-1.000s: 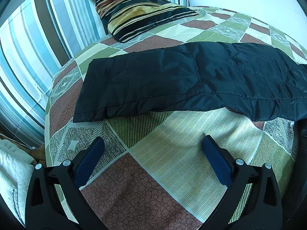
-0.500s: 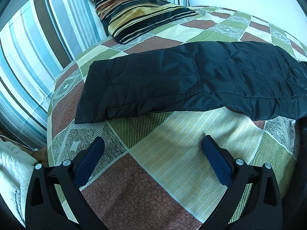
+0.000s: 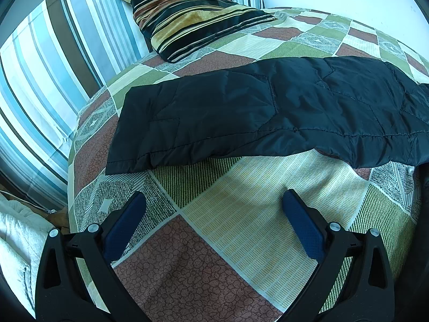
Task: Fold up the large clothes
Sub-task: 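Lower the folded side onto the jacket and open the right tool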
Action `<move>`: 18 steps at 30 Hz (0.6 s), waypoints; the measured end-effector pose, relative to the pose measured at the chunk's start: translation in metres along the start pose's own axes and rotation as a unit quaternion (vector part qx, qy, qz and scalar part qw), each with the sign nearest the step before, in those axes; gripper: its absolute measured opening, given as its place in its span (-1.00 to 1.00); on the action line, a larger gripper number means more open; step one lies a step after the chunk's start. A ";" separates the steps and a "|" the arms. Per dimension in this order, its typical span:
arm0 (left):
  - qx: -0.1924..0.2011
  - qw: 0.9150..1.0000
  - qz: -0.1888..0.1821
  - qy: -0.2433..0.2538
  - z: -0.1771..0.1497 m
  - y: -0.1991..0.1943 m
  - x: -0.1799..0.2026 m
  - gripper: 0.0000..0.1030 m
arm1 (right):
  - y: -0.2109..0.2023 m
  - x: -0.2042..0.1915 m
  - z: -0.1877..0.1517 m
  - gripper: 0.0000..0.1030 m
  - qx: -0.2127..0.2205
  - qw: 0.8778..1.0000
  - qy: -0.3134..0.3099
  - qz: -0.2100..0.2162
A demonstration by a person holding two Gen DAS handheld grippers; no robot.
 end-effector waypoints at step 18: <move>-0.003 1.000 -0.007 -0.005 0.001 0.001 0.000 0.96 | -0.107 0.065 -0.105 -0.08 0.041 0.998 0.041 -0.011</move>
Point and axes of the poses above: each gripper's, at about its wrist camera, not at the fingertips, and y roughly the way its jaws point, x to its right, z to its top, the point moved 7 cm from there along y, roughly the way its jaws point, and after that the axes turned 1 degree about -z, right-handed, at the moved point
